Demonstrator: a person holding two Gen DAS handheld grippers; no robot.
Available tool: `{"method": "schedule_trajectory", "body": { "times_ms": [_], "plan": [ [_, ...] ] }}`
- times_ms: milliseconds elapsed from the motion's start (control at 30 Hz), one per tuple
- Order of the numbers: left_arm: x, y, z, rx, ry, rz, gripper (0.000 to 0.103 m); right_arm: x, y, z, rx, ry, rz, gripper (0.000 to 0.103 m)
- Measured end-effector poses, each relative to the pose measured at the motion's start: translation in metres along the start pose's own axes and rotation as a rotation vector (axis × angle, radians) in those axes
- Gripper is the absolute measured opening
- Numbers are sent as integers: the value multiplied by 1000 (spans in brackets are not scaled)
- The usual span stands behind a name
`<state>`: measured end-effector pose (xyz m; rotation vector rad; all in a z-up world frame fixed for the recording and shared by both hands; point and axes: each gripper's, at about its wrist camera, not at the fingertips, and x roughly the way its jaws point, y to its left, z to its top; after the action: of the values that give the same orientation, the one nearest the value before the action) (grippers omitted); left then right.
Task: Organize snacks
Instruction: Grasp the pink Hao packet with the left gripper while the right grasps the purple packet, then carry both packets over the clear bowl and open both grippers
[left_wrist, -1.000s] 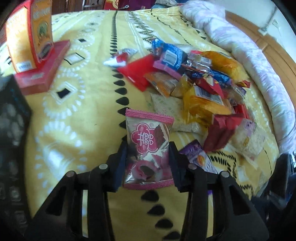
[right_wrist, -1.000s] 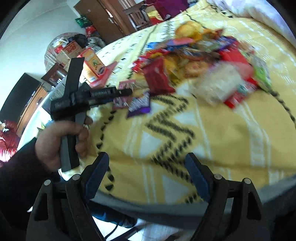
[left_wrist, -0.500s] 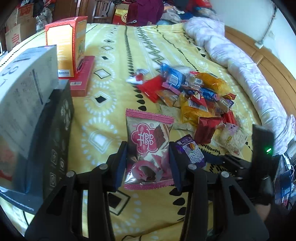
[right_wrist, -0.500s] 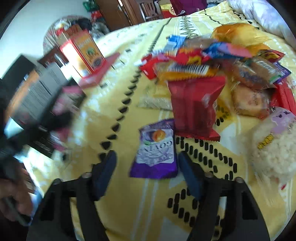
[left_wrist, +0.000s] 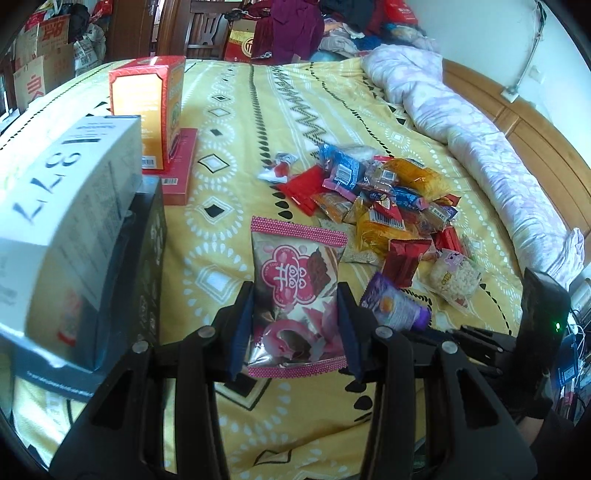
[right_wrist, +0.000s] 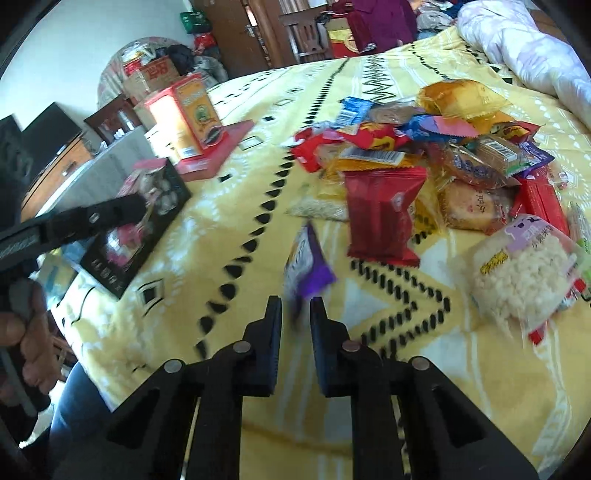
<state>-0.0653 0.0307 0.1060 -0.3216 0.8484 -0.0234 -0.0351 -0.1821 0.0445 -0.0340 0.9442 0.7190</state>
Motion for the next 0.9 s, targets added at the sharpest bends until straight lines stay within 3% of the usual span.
{"method": "schedule_trajectory", "body": {
  "times_ms": [67, 167, 233, 367, 667, 700, 733, 767, 900],
  "plan": [
    [-1, 3, -2, -9, 6, 0, 44, 0, 0, -10, -6, 36, -6, 20],
    [-1, 7, -5, -27, 16, 0, 44, -8, -6, -21, 18, 37, -5, 50],
    [-1, 8, -6, -33, 17, -1, 44, -17, -6, -21, 19, 17, -6, 57],
    [-1, 9, -5, -51, 12, -7, 44, -16, -10, -7, 68, -10, 72, 67],
    [3, 12, -6, -59, 32, -2, 44, 50, 5, 12, -2, 103, 93, 67],
    [3, 13, -6, -61, 34, -3, 44, 50, 6, 12, -9, 95, 80, 65],
    [3, 13, -6, -62, 34, -3, 44, 50, 6, 12, -10, 88, 67, 51],
    [2, 14, -6, -62, 32, -4, 44, 49, 5, 11, -9, 82, 61, 46],
    [-2, 14, -6, -61, 20, -15, 44, 36, 3, 7, -9, 86, 41, 37]
  ]
}}
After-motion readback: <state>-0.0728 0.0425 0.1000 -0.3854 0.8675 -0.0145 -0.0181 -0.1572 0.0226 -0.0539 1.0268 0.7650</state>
